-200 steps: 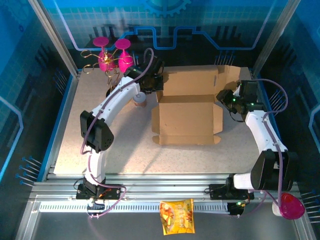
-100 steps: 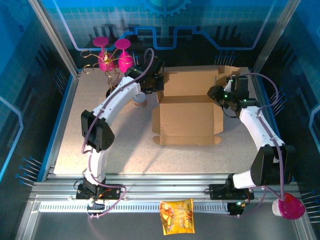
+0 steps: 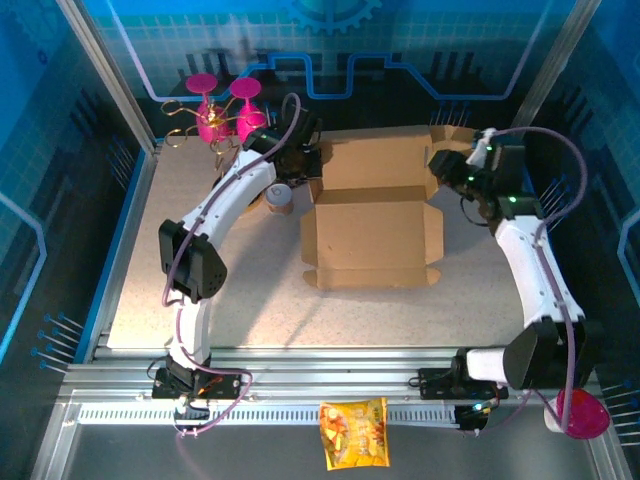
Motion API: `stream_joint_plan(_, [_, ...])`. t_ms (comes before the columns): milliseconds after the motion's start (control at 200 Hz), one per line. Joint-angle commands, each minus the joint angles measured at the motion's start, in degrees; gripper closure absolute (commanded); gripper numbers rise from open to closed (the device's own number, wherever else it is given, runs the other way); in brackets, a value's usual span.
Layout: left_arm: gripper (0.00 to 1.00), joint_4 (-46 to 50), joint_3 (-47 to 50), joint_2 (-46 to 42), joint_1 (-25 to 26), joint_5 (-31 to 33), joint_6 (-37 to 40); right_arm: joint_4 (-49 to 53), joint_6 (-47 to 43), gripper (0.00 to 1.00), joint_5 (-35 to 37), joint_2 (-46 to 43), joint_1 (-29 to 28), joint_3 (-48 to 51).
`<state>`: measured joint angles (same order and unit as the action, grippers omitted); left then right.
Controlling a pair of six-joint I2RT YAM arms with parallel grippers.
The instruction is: Fold the paper box
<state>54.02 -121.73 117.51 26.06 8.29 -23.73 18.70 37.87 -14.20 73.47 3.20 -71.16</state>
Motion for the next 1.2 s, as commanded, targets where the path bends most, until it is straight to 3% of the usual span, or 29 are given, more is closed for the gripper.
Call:
stream_joint_plan(0, [1.00, -0.41, -2.46, 1.05, -1.16, -2.89, 2.18, -4.81, 0.48, 0.54, 0.95, -3.02, 4.97, -1.37])
stream_joint_plan(220, [1.00, -1.44, -2.21, 1.23, -2.43, -5.75, 4.63, -8.38, 5.67, 0.59, -1.98, 3.22, 14.16, -4.24])
stream_joint_plan(435, [1.00, -2.12, -2.13, 1.48, -2.95, -7.55, 4.58, -11.95, 1.35, 0.70, -21.20, 15.09, 16.68, -5.38])
stream_joint_plan(630, [1.00, -2.01, -2.28, 2.25, -3.46, -8.76, 4.64, -21.92, 1.15, 0.72, -32.64, 15.14, 15.34, 0.36])
stream_joint_plan(856, [1.00, -1.37, -3.58, 3.29, -4.46, -9.68, 5.33, -32.01, 3.70, 0.69, -37.21, 13.17, 13.27, 6.03])
stream_joint_plan(1196, [1.00, -0.71, -4.91, 4.66, -4.78, -10.88, 6.40, -32.24, 0.68, 0.65, -37.29, 9.16, 10.27, 10.94])
